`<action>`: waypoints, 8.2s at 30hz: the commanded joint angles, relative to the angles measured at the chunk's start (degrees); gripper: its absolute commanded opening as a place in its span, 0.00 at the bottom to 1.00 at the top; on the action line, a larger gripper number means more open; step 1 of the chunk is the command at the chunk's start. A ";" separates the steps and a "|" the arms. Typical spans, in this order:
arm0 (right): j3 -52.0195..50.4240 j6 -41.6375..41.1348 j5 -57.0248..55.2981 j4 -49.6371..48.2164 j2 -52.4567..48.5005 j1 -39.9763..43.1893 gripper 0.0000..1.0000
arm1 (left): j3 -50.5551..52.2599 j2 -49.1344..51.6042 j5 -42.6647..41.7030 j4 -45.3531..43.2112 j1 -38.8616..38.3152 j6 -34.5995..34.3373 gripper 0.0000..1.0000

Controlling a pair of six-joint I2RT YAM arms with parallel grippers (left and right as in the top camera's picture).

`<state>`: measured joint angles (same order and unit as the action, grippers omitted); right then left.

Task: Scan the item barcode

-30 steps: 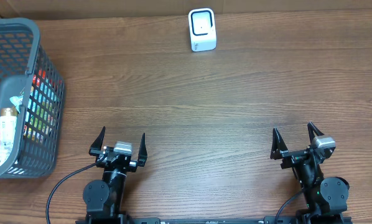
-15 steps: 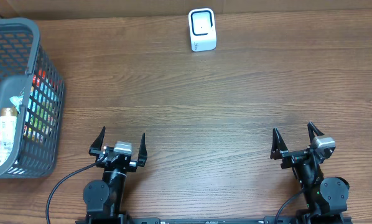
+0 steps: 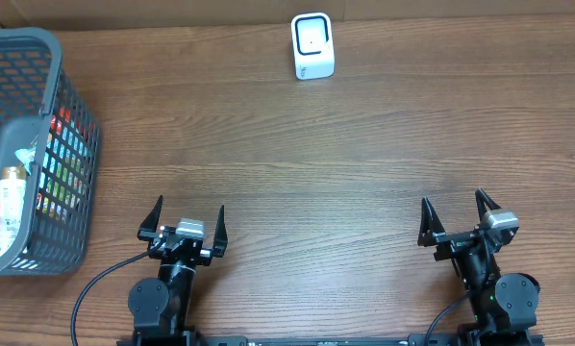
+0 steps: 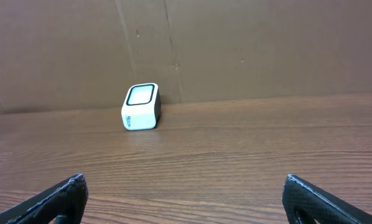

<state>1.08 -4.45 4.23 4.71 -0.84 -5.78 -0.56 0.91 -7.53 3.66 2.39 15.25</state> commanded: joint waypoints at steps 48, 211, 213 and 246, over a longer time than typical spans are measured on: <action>-0.61 -0.20 -0.13 -0.24 0.68 -0.33 1.00 | 0.26 -0.63 -0.42 0.00 0.37 1.07 1.00; 82.62 -1.51 15.74 46.36 -75.32 -0.26 1.00 | -134.92 91.08 -12.07 66.64 0.22 -2.01 1.00; 82.62 -1.51 16.92 45.94 -76.67 -0.26 1.00 | -134.92 92.24 -14.21 68.67 0.22 -3.39 1.00; 82.51 -1.27 17.77 52.17 -84.06 -0.28 1.00 | -127.27 113.24 11.80 83.67 43.89 -22.03 1.00</action>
<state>82.48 -5.78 21.67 56.75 -83.55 -5.78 -130.48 111.50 2.76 87.26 46.22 -5.87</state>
